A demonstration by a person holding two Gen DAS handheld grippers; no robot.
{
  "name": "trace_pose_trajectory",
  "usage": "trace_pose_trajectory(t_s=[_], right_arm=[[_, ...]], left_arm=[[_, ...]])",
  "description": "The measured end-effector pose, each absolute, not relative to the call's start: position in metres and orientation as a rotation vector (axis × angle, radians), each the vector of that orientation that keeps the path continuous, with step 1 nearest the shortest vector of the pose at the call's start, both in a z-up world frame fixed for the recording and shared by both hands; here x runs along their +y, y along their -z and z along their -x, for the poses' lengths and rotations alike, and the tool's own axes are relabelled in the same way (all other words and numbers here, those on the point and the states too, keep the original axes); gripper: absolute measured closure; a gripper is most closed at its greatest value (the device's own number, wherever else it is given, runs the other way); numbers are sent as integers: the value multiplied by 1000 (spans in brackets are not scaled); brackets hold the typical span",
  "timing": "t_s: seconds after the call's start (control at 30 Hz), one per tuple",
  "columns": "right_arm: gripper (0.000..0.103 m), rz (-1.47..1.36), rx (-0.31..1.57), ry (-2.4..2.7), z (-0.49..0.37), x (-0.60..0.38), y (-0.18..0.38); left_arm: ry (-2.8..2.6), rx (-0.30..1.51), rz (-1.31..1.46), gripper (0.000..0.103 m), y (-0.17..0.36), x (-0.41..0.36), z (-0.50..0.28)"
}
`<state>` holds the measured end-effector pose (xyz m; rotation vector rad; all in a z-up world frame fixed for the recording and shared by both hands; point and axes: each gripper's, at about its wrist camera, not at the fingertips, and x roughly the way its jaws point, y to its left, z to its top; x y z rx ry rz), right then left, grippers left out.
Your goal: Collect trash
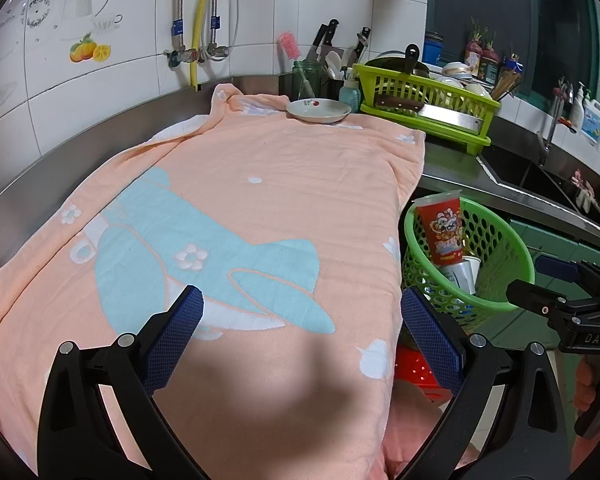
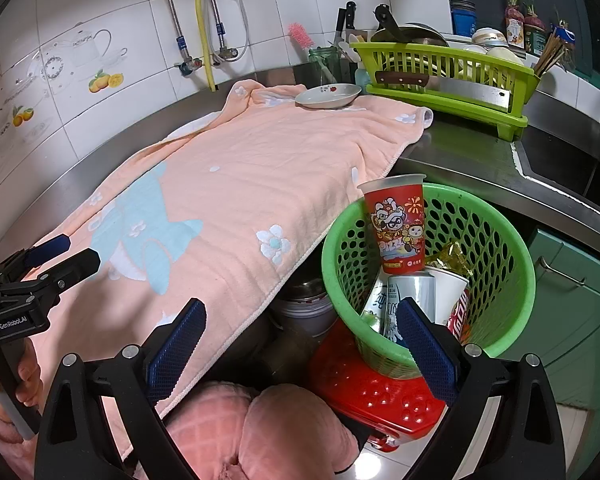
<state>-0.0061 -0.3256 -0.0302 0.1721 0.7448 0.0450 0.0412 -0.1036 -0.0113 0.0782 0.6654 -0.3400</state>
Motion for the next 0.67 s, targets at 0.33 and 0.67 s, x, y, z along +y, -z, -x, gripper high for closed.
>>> trace_pose_trajectory(t_s=[0.33,0.67], right_arm=[[10,-172,745,-45,5,-324,30],[10,-175,746,-46,5,-322,29]], left_arm=[[340,658,-73,5,12,-102,-40],[335,667,-60,5,10,-99,-41]])
